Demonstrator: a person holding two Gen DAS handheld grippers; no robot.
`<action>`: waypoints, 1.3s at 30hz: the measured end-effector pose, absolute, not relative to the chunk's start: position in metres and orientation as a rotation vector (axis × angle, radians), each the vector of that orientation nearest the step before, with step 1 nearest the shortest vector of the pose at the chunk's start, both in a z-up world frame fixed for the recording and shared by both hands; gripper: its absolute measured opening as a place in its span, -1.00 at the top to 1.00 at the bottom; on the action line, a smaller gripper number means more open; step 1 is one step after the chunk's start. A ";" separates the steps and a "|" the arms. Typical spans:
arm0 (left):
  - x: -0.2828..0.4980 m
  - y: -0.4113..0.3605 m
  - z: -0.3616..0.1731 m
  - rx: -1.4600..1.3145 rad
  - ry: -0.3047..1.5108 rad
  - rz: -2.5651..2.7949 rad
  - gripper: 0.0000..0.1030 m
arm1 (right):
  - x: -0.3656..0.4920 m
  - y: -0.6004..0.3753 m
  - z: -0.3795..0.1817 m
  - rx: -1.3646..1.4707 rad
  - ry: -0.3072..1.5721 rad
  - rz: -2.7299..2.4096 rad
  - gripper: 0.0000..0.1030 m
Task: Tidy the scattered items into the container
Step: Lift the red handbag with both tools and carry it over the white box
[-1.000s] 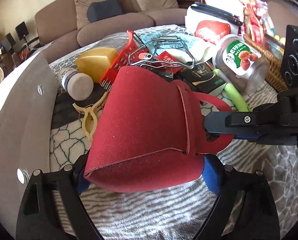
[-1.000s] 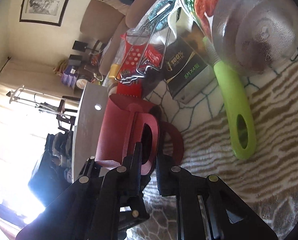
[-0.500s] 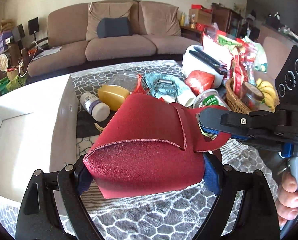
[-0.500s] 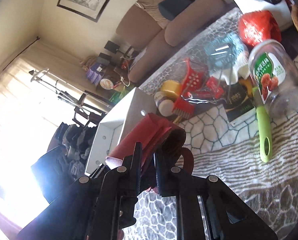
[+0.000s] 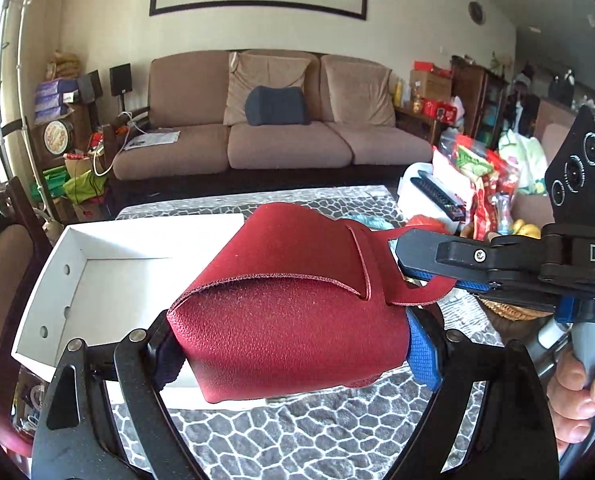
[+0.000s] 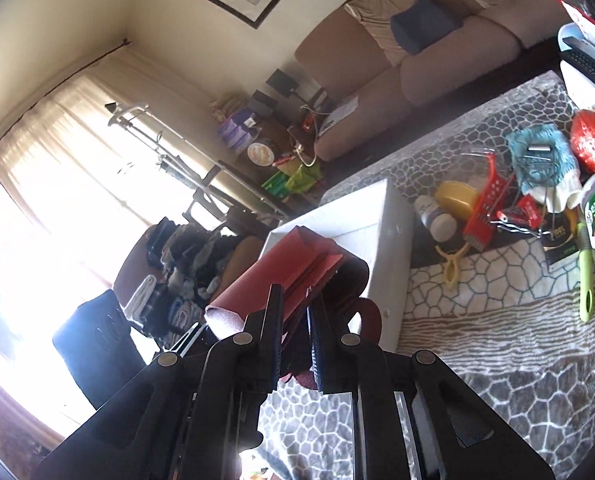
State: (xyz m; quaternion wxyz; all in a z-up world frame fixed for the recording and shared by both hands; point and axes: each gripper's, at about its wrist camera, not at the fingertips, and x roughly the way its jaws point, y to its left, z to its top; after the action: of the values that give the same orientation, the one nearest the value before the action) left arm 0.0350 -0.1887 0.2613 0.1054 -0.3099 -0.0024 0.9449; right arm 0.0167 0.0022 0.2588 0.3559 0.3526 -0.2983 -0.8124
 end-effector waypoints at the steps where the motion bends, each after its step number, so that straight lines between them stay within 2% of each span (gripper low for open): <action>1: 0.037 -0.199 0.264 -0.914 -0.011 2.795 -0.69 | 0.017 -0.008 0.262 0.909 -0.762 -2.090 0.74; 10: 0.031 -0.314 0.255 -0.988 -0.088 2.896 -0.69 | -0.006 -0.120 0.261 0.971 -0.684 -1.996 0.74; 15: 0.010 -0.383 0.222 -1.096 -0.159 2.927 -0.69 | -0.038 -0.191 0.230 1.054 -0.642 -1.949 0.74; 21: -0.024 -0.448 0.179 -1.234 -0.248 2.921 -0.69 | -0.091 -0.261 0.183 1.168 -0.678 -1.863 0.75; 26: -0.057 -0.459 0.157 -1.265 -0.282 2.878 -0.69 | -0.125 -0.283 0.164 1.204 -0.675 -1.867 0.74; 31: -0.103 -0.448 0.147 -1.261 -0.311 2.822 -0.69 | -0.164 -0.273 0.165 1.217 -0.583 -1.960 0.74; 39: -0.161 -0.470 0.130 -1.386 -0.212 2.831 -0.69 | -0.217 -0.298 0.154 1.227 -0.519 -2.003 0.74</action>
State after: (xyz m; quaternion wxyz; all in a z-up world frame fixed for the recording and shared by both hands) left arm -0.1606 -0.4697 0.1301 -0.0087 -0.4386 -0.0672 0.8961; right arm -0.2169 -0.2981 0.1536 0.3596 0.4759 -0.2015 -0.7769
